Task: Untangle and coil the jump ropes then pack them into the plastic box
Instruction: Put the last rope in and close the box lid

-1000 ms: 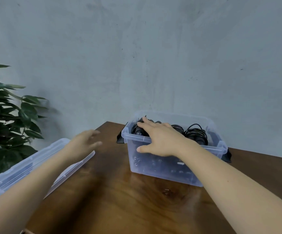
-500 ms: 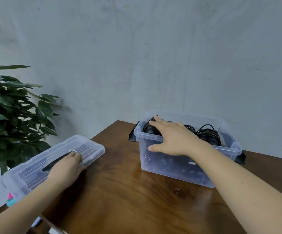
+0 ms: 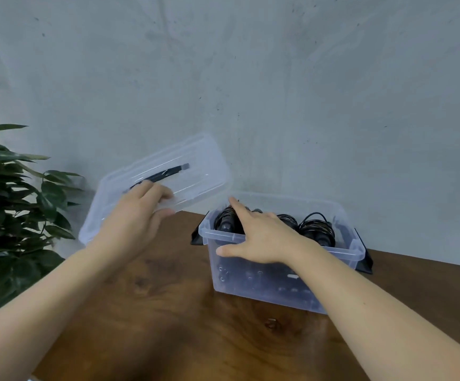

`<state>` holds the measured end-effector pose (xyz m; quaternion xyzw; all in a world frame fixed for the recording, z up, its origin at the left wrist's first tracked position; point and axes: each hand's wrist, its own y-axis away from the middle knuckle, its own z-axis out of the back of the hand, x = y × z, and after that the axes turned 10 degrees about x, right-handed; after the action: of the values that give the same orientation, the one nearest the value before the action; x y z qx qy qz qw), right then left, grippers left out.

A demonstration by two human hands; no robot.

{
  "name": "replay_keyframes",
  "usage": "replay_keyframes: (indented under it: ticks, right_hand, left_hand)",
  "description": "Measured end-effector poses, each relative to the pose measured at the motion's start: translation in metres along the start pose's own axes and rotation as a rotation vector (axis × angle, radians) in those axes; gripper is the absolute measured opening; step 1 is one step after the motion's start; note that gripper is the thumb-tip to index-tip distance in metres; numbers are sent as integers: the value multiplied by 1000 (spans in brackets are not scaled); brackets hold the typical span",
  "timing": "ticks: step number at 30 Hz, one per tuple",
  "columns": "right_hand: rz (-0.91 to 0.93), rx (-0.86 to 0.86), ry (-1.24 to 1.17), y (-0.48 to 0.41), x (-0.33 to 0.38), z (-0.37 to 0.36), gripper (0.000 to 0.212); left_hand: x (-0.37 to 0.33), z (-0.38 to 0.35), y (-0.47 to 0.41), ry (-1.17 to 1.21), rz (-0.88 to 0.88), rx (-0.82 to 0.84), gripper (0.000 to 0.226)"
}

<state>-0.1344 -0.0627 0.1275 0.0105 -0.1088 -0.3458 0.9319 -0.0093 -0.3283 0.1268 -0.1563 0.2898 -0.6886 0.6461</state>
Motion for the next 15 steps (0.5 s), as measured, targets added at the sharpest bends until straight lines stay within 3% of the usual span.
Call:
replay_keyframes:
  ticks: [4,9,15]
  right_hand:
    - [-20,38,-153,4,-1,7,123]
    - [-20,40,-354,11,-28,15,106]
    - [-75,31,-260,58,-77,31,63]
  left_hand:
    - [-37,-5,-31,112,-119,63,23]
    - [-60,-27,-50,245,-138,161,18]
    - [-69,-50,-50,259,-150,270,15]
